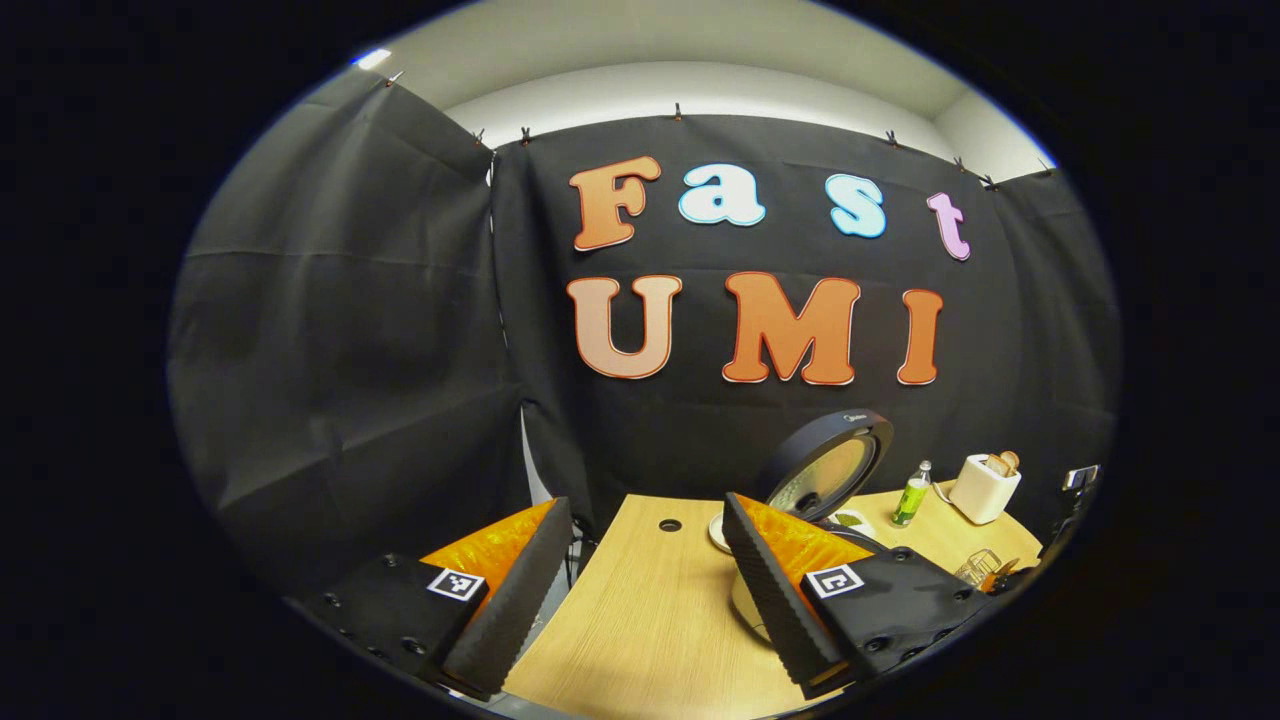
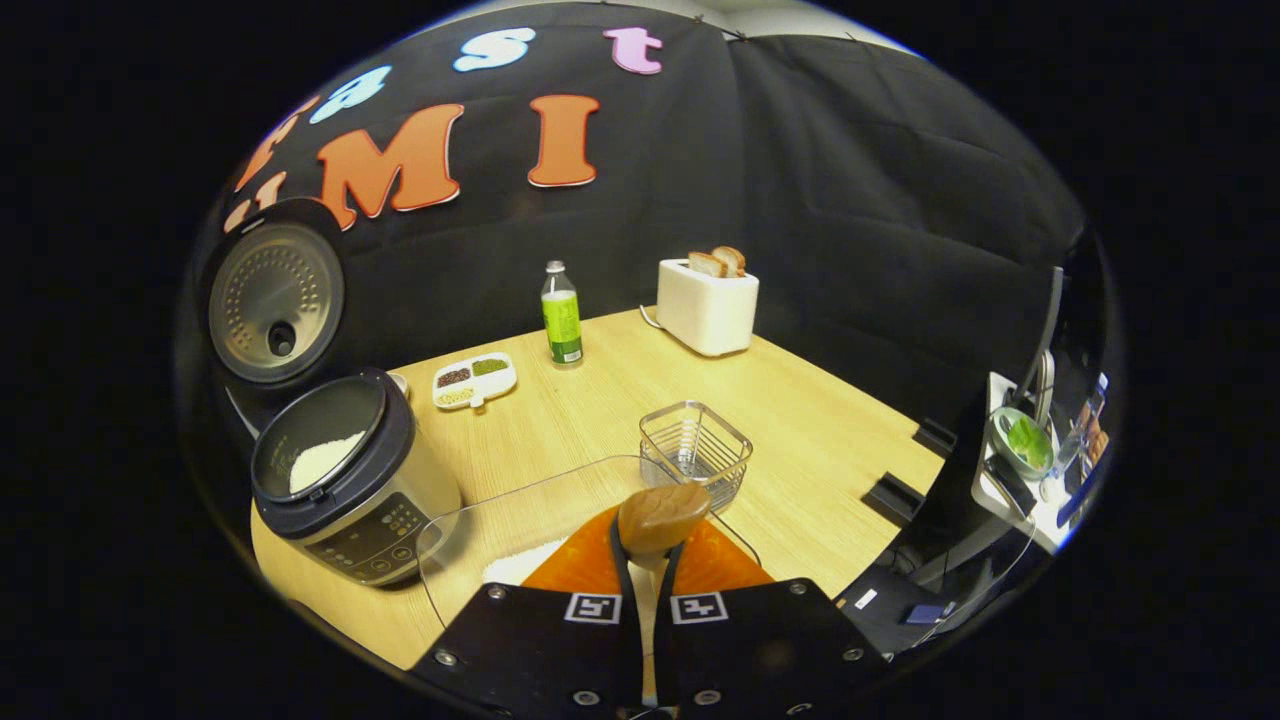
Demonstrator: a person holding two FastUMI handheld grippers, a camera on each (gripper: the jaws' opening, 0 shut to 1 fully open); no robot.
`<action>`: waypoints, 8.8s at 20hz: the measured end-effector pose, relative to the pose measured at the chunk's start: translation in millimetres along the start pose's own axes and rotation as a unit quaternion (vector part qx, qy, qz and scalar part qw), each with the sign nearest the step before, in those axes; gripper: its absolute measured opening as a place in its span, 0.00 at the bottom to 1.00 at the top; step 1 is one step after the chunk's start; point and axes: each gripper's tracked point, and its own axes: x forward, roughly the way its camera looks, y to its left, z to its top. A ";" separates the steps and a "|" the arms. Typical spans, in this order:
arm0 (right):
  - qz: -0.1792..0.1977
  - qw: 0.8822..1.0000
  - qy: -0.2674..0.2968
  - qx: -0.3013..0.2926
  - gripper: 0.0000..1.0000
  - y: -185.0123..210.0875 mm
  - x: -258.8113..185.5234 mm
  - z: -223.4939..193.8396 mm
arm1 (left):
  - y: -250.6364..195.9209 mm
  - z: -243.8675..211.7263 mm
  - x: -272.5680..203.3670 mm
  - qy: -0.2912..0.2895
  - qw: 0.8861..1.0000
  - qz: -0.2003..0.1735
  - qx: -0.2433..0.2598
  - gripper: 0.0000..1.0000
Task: Close the left gripper, press the button to open the rice cooker; take a wooden spoon from the chopstick holder with the right hand, scoop a spoonful of rice and pour it into the rice cooker, then put the wooden spoon back into the chopstick holder.
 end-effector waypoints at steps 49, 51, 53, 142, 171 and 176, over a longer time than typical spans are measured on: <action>0.299 0.790 0.149 0.515 0.04 -27.3 -3.9 44.3 | -62.5 -5.3 13.6 0.006 0.999 -0.024 -0.022 0.97; 0.305 0.786 0.149 0.516 0.04 -27.3 -9.0 61.3 | -72.1 -2.7 13.0 0.002 0.999 -0.025 -0.026 0.97; 0.316 0.785 0.146 0.513 0.04 -24.7 -14.2 81.7 | -76.6 -2.7 14.2 0.001 0.999 -0.024 -0.023 0.97; 0.455 0.868 -0.173 -0.101 0.04 267.4 -98.9 235.2 | -35.2 -13.6 47.7 -0.009 0.999 0.027 -0.020 0.98; 0.366 0.918 -0.141 -0.057 0.04 82.8 -23.8 247.5 | -82.9 8.6 37.3 -0.035 0.999 0.019 0.001 0.98; 0.323 0.939 -0.111 -0.044 0.04 20.8 10.7 226.0 | -103.4 1.9 40.1 -0.033 0.999 0.016 0.016 1.00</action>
